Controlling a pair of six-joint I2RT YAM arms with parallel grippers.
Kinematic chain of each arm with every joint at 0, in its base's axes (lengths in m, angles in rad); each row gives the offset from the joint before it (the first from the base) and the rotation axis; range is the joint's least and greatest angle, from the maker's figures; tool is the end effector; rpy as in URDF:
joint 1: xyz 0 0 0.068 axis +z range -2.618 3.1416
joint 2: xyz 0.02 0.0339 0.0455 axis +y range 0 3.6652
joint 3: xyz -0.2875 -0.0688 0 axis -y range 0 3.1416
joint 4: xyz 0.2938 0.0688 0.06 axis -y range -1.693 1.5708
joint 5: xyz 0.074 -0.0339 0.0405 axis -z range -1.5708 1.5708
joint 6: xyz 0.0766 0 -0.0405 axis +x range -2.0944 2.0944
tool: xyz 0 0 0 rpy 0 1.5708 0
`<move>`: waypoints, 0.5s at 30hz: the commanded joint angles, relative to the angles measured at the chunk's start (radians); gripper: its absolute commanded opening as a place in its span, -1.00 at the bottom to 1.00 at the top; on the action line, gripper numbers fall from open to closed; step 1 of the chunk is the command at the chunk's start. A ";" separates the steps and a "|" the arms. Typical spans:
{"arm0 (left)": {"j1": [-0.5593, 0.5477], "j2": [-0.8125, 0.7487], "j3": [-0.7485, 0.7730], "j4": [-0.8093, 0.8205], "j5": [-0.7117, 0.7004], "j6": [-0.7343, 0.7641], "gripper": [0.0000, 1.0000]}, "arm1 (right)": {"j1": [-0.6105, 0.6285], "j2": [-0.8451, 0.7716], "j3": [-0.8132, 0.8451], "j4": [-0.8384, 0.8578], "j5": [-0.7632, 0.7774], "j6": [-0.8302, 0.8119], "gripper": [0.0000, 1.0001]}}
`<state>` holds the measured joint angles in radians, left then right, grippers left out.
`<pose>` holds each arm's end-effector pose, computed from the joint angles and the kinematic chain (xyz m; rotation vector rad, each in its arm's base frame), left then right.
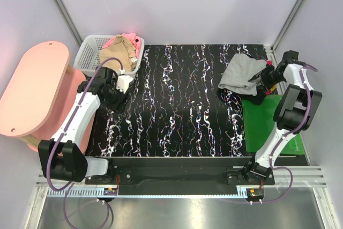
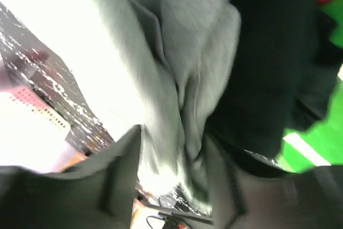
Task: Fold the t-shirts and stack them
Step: Put the neatly folded tshirt into the corner of the board with the right arm
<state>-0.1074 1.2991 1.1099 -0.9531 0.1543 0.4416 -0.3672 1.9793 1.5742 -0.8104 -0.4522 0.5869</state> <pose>0.3019 -0.0444 0.2580 0.7734 2.5792 -0.1078 0.4578 -0.1402 0.1827 1.1662 2.5046 0.6855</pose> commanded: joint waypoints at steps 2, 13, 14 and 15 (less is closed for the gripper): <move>0.006 -0.040 0.019 -0.003 0.030 0.016 0.23 | 0.004 -0.079 -0.042 -0.104 0.073 -0.007 0.42; 0.006 -0.064 0.010 -0.006 0.017 0.034 0.23 | 0.004 -0.293 0.140 -0.234 0.374 0.027 0.74; 0.008 -0.064 0.011 -0.007 0.021 0.032 0.23 | 0.004 -0.304 0.161 -0.234 0.363 0.051 0.73; 0.008 -0.063 0.016 -0.007 0.021 0.031 0.23 | 0.005 -0.310 0.181 -0.231 0.327 0.062 0.74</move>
<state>-0.1062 1.2625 1.1099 -0.9611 0.1547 0.4599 -0.3672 1.8156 1.6032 -1.0203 -0.1852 0.5980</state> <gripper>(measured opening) 0.613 0.864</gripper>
